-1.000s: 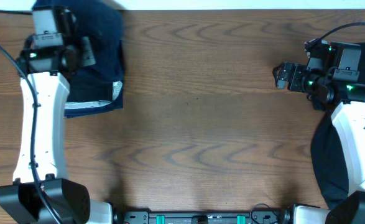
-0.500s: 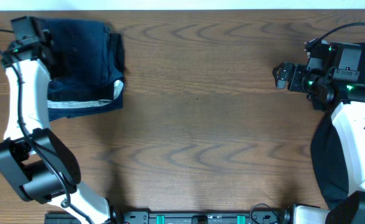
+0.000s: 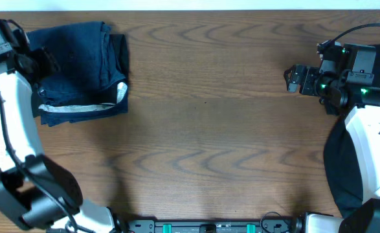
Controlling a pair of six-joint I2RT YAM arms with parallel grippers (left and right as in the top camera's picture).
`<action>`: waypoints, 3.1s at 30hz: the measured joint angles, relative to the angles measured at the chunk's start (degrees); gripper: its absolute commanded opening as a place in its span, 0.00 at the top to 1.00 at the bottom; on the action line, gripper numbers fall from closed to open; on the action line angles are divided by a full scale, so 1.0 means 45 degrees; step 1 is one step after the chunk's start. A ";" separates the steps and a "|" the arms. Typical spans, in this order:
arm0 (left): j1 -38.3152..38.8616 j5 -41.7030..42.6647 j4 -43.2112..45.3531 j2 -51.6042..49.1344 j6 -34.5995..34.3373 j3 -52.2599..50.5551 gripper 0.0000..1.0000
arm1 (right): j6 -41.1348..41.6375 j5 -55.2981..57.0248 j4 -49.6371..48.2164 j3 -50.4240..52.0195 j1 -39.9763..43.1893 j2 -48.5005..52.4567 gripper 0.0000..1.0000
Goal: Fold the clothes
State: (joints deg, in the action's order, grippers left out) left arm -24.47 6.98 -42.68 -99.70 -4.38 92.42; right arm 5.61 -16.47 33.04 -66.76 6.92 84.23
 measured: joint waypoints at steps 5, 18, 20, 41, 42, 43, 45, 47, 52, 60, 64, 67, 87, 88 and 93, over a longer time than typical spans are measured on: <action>0.0010 0.0563 -0.0219 0.0233 -0.0359 0.0034 0.90 | -0.0005 0.0000 -0.0005 0.0000 0.0000 -0.0005 0.01; -0.0534 0.0068 -0.0277 -0.2686 -0.0874 -0.0253 0.90 | 0.0000 0.0000 0.0000 0.0000 0.0000 0.0000 0.01; -0.0767 0.0078 -0.0432 -0.3123 -0.1078 -0.0257 0.91 | -0.0005 0.0000 0.0000 0.0000 0.0000 0.0000 0.01; 0.0617 0.1783 -0.0146 0.0447 -0.1763 0.0092 0.94 | -0.0005 0.0000 0.0000 0.0000 0.0000 0.0000 0.01; 0.0855 0.1894 -0.0121 0.0437 -0.1768 0.0097 0.94 | -0.0005 0.0000 -0.0005 0.0000 0.0000 0.0000 0.01; 0.1088 0.2001 -0.0112 0.0321 -0.1787 0.0097 0.94 | -0.0005 0.0000 -0.0005 0.0000 0.0000 0.0000 0.01; 0.1501 0.2123 -0.0049 -0.0063 -0.1797 0.0063 0.94 | 0.0000 0.0000 0.0000 0.0000 0.0000 0.0000 0.01; 0.1889 0.2181 0.0024 -0.0563 -0.1802 -0.0049 0.94 | 0.0000 0.0000 0.0000 0.0000 0.0000 0.0000 0.01; 0.2754 0.2293 0.0039 -0.2273 -0.1841 -0.0223 0.94 | -0.0005 0.0005 0.0000 0.0000 0.0000 0.0000 0.01; 0.3133 0.2433 0.0083 -0.4012 -0.1851 -0.0248 0.94 | 0.0000 0.0000 0.0000 0.0000 0.0000 0.0000 0.01; 0.3104 0.2832 0.0087 -0.3779 -0.1851 -0.0248 0.94 | 0.0000 0.0000 0.0000 0.0000 0.0000 0.0000 0.01; 0.3075 0.3186 0.0199 -0.3303 -0.1885 -0.0248 0.94 | -0.0005 0.0000 0.0000 0.0000 0.0000 0.0000 0.01; 0.3070 0.0340 0.0257 -0.2540 -0.1875 -0.0714 0.94 | -0.0005 0.0000 0.0000 0.0000 0.0000 0.0000 0.01; 0.3070 0.0306 0.0248 -0.2764 -0.1875 -0.0733 0.94 | -0.0005 0.0000 -0.0005 0.0000 0.0000 0.0000 0.01; 0.3070 0.0257 0.0160 -0.3570 -0.1875 -0.0767 0.94 | -0.0005 0.0000 0.0000 0.0000 0.0000 0.0000 0.01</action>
State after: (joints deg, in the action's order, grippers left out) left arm -10.66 8.14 -41.95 -115.77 -12.82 88.97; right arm 5.58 -16.47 33.04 -66.76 6.92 84.23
